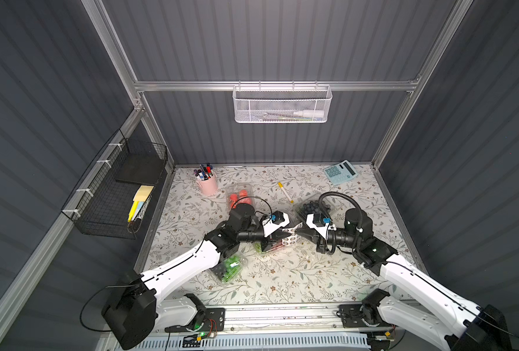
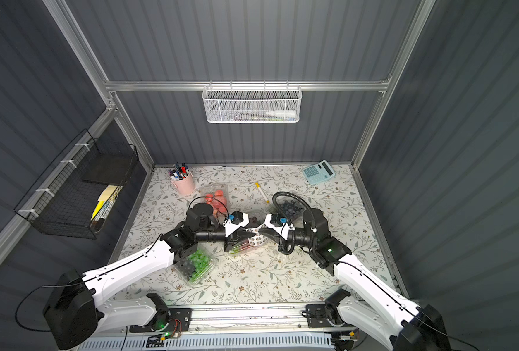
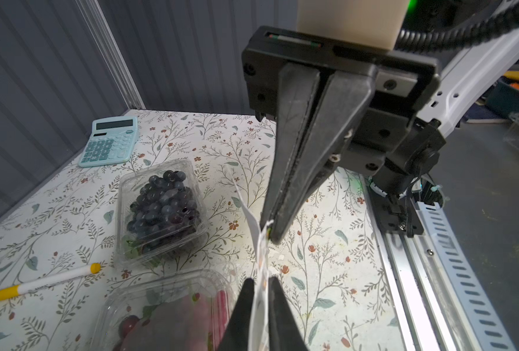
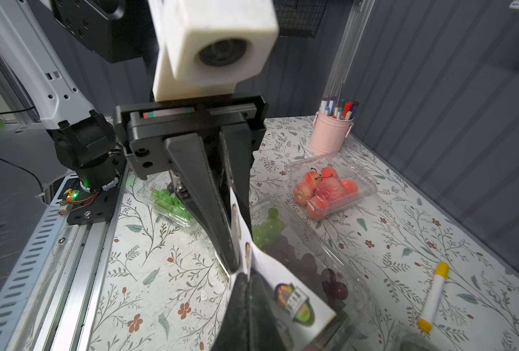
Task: Label fruit boxes
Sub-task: Tear off the label from the label sticker.
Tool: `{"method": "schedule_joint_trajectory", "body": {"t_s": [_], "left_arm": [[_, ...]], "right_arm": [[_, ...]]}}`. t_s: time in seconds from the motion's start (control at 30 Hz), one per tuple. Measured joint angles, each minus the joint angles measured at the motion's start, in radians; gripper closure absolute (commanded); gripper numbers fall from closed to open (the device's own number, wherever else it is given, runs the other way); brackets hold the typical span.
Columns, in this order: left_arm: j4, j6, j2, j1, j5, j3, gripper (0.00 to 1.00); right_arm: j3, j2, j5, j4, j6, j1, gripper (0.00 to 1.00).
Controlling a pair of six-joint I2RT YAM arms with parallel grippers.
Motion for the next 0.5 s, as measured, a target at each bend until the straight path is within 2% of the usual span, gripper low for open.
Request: {"method": "schedule_joint_trajectory", "body": {"t_s": [0.2,0.5], "left_arm": [[0.018,-0.016,0.010,0.000,0.006,-0.001,1.00],[0.021,-0.045,0.029,0.000,0.007,-0.001,1.00]], "right_arm": [[0.000,0.000,0.005,0.015,0.007,0.000,1.00],[0.000,0.000,0.023,0.019,-0.013,0.000,1.00]]}}
